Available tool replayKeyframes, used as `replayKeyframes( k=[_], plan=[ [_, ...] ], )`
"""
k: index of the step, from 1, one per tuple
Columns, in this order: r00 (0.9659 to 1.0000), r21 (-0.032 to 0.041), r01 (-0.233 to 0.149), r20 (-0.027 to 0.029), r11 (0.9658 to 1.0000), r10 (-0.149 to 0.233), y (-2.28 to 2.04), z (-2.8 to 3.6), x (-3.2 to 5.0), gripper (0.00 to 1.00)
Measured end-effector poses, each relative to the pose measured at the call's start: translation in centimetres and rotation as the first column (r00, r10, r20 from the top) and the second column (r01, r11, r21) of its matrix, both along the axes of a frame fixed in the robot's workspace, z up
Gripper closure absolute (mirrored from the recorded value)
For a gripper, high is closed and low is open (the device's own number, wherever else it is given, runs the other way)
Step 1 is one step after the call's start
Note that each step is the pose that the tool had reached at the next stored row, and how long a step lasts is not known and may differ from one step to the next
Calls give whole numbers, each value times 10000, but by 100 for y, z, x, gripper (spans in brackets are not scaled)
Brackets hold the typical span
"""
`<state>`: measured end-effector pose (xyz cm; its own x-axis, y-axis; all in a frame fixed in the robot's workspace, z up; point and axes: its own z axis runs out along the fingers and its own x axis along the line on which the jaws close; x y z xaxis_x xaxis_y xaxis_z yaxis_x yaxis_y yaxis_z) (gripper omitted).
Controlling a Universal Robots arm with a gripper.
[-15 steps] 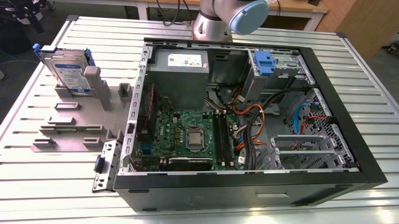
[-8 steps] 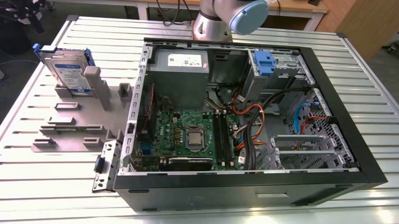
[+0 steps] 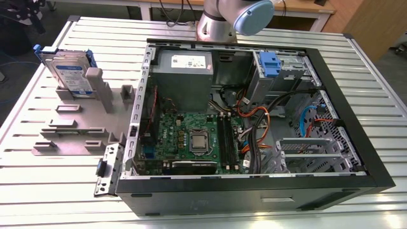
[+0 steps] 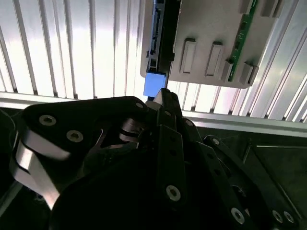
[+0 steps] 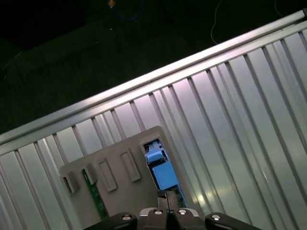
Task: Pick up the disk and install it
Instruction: 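Pick up the disk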
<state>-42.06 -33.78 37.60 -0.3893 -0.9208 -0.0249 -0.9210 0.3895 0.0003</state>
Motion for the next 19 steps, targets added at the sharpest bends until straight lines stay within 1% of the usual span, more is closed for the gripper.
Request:
replayKeyframes(
  k=[2,4,6,8,10,12,14,17,18,19],
  plan=[
    [9993,0,-369,-1,9993,369,0,0,0,89],
    [9974,-1,-720,-1,9974,720,0,0,0,89],
    [9942,0,-1075,-1,9942,1075,0,-1,0,89],
    [9897,0,-1432,0,9897,1432,0,-2,0,89],
    [9836,0,-1802,0,9836,1802,0,-3,0,89],
    [9765,-1,-2154,0,9765,2154,0,-4,0,89],
    [9681,0,-2504,-1,9681,2504,0,-6,0,89],
    [9534,-4,-3018,-4,9534,3018,0,-9,0,89],
    [9501,-3,-3120,-7,9501,3120,0,-10,-3,89],
    [9491,-3,-3150,-7,9491,3150,-1,-15,-10,89]
  ],
)
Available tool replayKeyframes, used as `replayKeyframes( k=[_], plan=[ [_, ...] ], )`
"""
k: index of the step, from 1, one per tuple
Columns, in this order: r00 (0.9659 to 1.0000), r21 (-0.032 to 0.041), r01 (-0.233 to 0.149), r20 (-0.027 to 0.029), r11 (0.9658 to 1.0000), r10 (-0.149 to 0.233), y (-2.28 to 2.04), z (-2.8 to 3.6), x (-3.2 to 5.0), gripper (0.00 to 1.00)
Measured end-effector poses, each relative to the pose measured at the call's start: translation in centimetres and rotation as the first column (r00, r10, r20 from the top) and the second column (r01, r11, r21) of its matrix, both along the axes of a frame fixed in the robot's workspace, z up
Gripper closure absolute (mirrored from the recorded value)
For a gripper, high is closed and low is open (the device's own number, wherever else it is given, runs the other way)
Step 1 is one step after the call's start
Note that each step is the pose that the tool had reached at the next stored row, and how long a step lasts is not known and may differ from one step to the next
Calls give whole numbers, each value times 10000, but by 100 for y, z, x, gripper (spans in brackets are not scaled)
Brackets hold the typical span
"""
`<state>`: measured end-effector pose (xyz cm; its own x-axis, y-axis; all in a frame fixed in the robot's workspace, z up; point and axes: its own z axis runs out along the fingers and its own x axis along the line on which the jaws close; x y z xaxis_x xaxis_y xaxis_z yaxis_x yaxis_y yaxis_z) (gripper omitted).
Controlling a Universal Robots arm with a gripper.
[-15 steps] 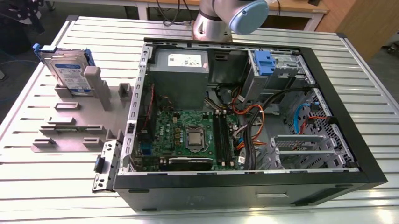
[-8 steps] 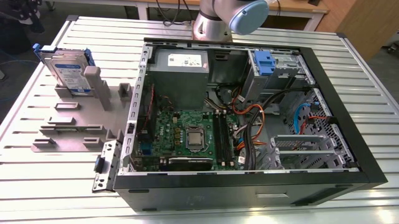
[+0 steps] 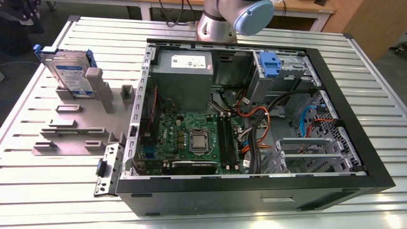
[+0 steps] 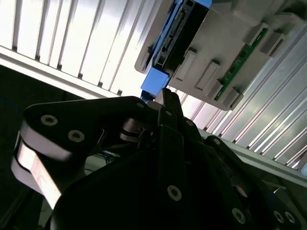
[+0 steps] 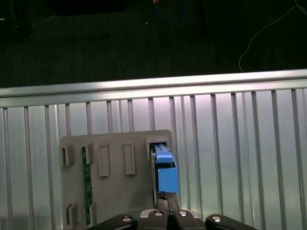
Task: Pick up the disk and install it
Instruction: 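Pick up the disk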
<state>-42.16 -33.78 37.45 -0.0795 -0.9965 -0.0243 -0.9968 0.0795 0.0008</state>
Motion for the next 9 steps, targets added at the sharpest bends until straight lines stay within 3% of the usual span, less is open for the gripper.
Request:
replayKeyframes(
  k=[9],
  plan=[
    [10000,1,1,-27,10000,-1,1,-76,-15,89]
  ],
)
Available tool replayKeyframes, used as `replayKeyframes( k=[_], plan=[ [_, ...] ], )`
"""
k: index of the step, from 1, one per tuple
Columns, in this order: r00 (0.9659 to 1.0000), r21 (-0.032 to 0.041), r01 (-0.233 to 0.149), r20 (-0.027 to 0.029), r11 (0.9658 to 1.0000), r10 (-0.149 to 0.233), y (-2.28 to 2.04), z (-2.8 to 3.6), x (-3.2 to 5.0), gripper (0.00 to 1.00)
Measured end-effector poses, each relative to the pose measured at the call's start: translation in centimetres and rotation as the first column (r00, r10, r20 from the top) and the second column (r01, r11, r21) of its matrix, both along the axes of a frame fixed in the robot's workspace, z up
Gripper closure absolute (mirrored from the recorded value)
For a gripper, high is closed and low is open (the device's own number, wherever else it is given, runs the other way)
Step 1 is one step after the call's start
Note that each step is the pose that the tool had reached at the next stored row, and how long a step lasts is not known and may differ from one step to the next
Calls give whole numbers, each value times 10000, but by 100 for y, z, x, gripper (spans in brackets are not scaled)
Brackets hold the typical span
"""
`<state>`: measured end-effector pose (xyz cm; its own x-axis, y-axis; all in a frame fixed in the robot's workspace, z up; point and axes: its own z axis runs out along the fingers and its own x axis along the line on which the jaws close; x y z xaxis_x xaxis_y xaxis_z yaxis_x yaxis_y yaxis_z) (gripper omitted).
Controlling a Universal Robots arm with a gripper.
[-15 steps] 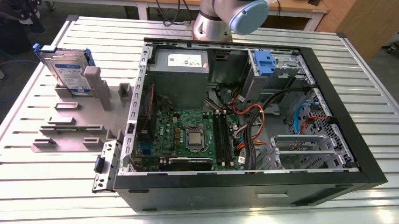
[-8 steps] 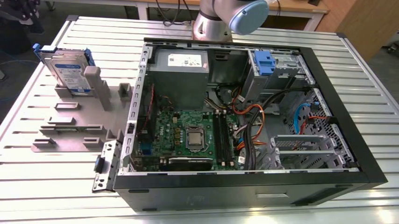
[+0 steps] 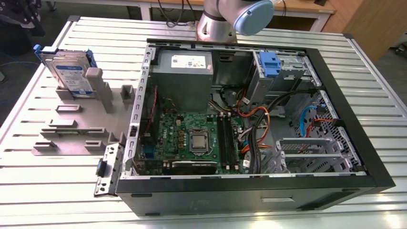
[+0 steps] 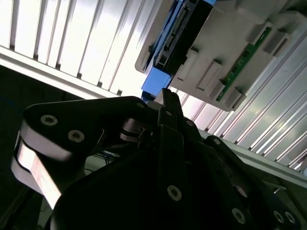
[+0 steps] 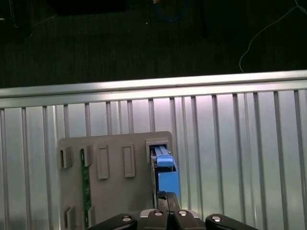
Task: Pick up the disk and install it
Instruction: 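Pick up the disk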
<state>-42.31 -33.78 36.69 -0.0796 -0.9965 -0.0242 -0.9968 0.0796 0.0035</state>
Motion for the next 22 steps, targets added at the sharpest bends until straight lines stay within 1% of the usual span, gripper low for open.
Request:
replayKeyframes(
  k=[1,2,3,5,6,8,9,11,13,14,18,20,22],
  plan=[
    [10000,0,-1,-2,10000,1,0,-12,0,89],
    [10000,0,-1,-4,10000,1,0,-26,0,84],
    [10000,0,-1,-4,10000,1,0,-40,0,84],
    [10000,0,0,-4,10000,0,0,-73,0,71],
    [10000,0,-1,-5,10000,1,0,-91,0,71],
    [10000,1,0,-4,10000,0,0,-129,0,59],
    [10000,0,-1,-5,10000,1,0,-147,0,59],
    [10000,0,-2,-5,10000,2,-1,-182,-1,47],
    [10000,0,-1,-4,10000,1,0,-219,-4,47],
    [10000,0,-1,-5,10000,1,0,-238,-4,41],
    [10000,2,-47,-4,10000,47,0,-309,-4,41],
    [9999,6,-171,-4,9999,171,0,-334,-5,41],
    [9992,11,-388,-5,9992,388,0,-348,-5,41]
  ],
)
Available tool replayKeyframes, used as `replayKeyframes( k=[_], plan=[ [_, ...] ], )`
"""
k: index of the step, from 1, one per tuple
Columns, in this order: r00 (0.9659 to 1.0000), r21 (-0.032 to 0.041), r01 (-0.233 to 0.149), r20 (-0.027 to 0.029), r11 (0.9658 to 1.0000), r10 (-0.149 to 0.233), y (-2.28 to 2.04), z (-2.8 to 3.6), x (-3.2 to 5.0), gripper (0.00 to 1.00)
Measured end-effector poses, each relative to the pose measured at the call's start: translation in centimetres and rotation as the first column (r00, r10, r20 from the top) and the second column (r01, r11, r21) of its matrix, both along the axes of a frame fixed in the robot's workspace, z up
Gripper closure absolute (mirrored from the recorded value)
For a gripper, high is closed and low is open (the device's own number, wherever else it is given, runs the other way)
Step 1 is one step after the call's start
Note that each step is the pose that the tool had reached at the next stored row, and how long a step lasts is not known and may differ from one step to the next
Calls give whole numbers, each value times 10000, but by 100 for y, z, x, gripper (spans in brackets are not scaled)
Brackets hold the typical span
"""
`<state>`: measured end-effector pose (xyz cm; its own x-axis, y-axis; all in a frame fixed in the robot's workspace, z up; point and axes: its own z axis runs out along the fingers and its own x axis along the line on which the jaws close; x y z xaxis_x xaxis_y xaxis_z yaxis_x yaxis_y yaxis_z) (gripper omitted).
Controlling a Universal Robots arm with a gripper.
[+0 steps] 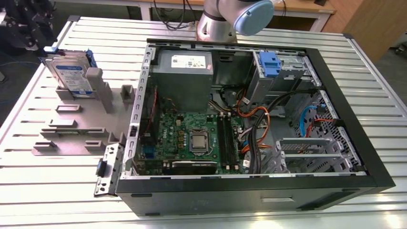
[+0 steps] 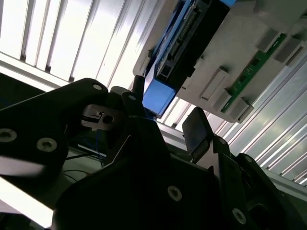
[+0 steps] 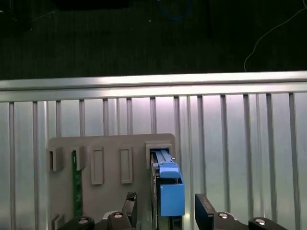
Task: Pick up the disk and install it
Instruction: 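Pick up the disk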
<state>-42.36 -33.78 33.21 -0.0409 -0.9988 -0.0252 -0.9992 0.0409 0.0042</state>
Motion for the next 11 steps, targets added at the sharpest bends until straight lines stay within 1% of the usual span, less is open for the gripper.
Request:
replayKeyframes(
  k=[2,6,11],
  plan=[
    [9999,12,-117,-1,9999,117,0,-8,0,41],
    [9999,25,-127,2,9999,127,0,-29,0,41],
    [9999,26,-127,1,9999,127,-1,-79,-1,41]
  ],
)
